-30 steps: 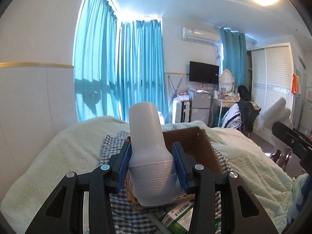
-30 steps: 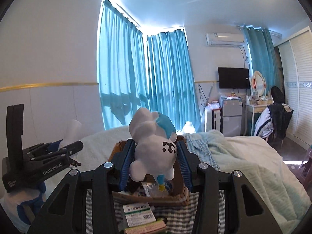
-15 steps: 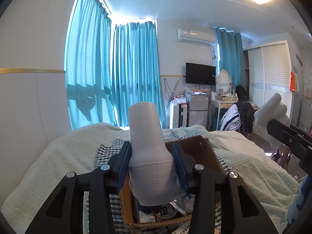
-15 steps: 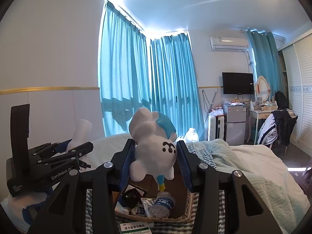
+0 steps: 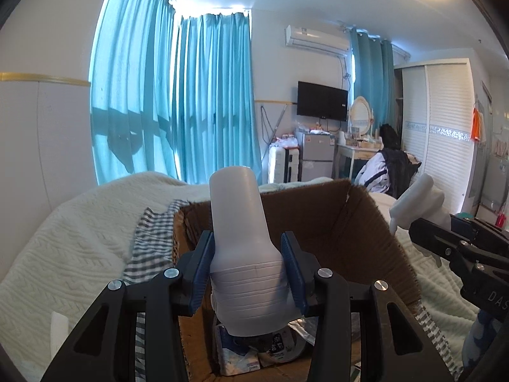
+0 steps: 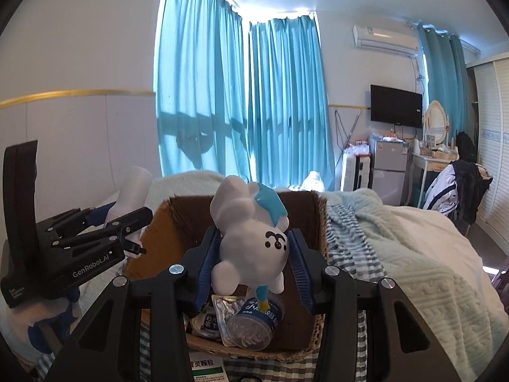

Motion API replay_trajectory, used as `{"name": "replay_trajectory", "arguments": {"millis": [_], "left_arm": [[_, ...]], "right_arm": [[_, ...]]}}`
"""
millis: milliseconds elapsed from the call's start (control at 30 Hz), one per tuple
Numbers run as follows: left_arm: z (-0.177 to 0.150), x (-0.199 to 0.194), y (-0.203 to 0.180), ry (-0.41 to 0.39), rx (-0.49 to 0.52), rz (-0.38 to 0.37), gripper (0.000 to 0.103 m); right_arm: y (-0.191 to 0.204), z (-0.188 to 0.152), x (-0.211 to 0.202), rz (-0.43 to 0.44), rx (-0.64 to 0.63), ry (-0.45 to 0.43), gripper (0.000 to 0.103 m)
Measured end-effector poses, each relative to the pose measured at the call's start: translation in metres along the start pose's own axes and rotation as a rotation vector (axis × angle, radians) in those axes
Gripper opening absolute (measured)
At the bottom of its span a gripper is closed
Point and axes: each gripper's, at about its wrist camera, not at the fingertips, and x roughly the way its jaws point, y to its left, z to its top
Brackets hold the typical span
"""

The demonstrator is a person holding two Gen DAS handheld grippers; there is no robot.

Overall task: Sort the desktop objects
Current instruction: 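Carry the white part and figurine over the box and release them inside, then move both open tools back to the medicine boxes and green packet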

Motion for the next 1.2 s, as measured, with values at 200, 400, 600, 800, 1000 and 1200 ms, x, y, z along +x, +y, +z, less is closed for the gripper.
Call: {"name": "replay_trajectory", "arguments": {"millis": [200, 400, 600, 800, 1000, 1200], "left_arm": [[-0.024, 0.034, -0.001, 0.098, 0.005, -0.003, 0.044], [-0.029, 0.041, -0.003, 0.119, 0.006, -0.022, 0.058], [-0.019, 0.030, 0.000, 0.089, -0.018, -0.010, 0.072], [-0.007, 0.006, 0.000, 0.040, -0.033, 0.005, 0.088], [0.004, -0.023, -0.004, -0.010, -0.028, 0.032, 0.101], [0.005, -0.041, -0.007, -0.018, -0.028, 0.037, 0.103]], "right_arm": [[-0.008, -0.029, 0.043, 0.004, 0.011, 0.098, 0.043], [-0.020, -0.047, 0.063, -0.017, 0.031, 0.152, 0.045], [-0.023, -0.043, 0.055, -0.038, 0.026, 0.116, 0.057], [-0.023, -0.031, 0.026, -0.053, 0.033, 0.066, 0.065], [-0.025, -0.022, -0.006, -0.073, 0.055, 0.019, 0.079], [-0.024, -0.019, -0.035, -0.096, 0.059, -0.014, 0.091]]}}
